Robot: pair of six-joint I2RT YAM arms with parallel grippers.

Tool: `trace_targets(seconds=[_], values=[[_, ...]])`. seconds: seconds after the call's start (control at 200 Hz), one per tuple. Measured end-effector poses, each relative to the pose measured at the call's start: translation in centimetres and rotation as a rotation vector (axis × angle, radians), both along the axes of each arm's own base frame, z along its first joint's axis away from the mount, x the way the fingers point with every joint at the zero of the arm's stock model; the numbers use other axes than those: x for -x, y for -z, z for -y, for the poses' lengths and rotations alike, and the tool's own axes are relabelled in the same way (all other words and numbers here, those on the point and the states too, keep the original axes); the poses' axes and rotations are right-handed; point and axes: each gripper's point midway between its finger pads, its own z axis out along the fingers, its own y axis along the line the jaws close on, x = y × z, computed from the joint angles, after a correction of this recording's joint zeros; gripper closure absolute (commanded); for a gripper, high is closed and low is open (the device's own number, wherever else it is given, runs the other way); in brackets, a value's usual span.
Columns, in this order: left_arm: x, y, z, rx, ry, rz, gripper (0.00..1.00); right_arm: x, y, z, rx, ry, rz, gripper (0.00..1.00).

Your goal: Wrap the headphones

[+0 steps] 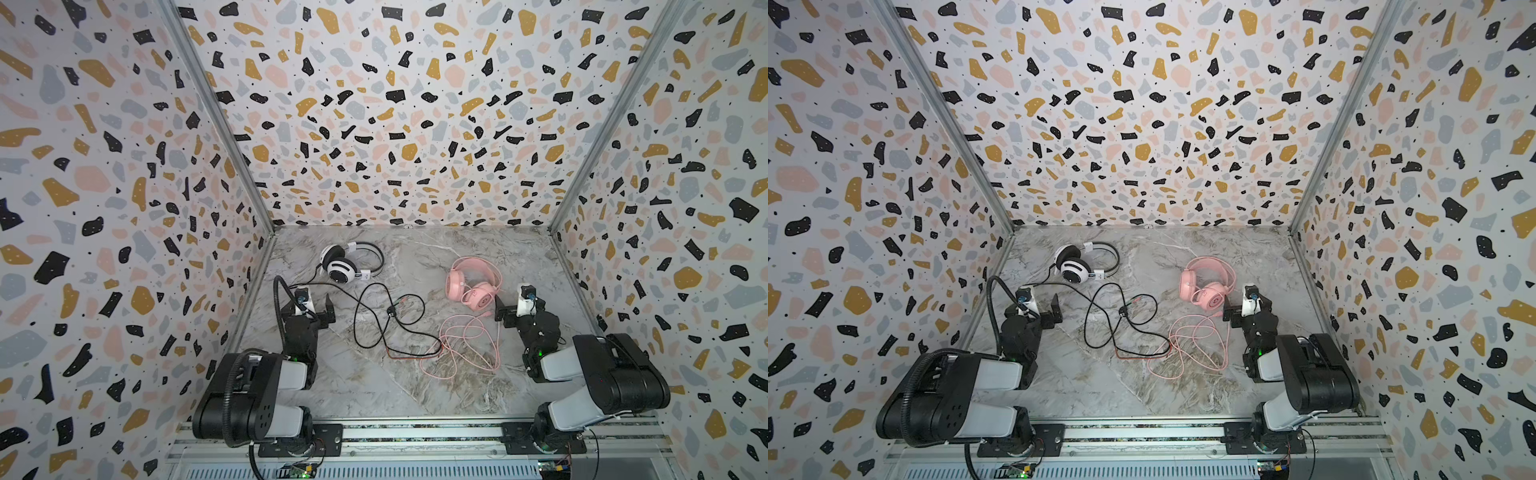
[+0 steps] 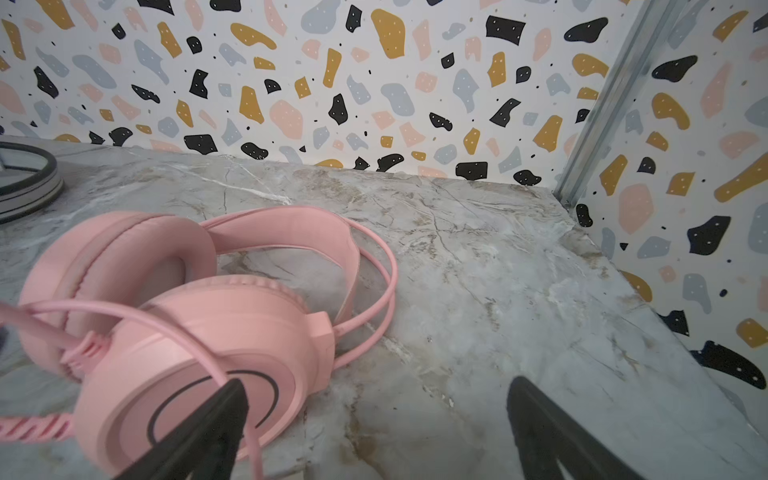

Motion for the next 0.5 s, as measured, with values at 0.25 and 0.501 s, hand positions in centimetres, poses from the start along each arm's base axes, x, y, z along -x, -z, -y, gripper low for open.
trace_targets(seconds=[0.25, 0.501], values=[[0.0, 0.0, 0.01, 0.0, 0.0, 0.0, 0.0, 0.0, -0.01, -0.02, 0.0, -0.001, 0.0, 0.01], [0.0, 0.0, 0.01, 0.0, 0.0, 0.0, 0.0, 0.02, -0.1, -0.22, 0.011, 0.003, 0.006, 0.01]])
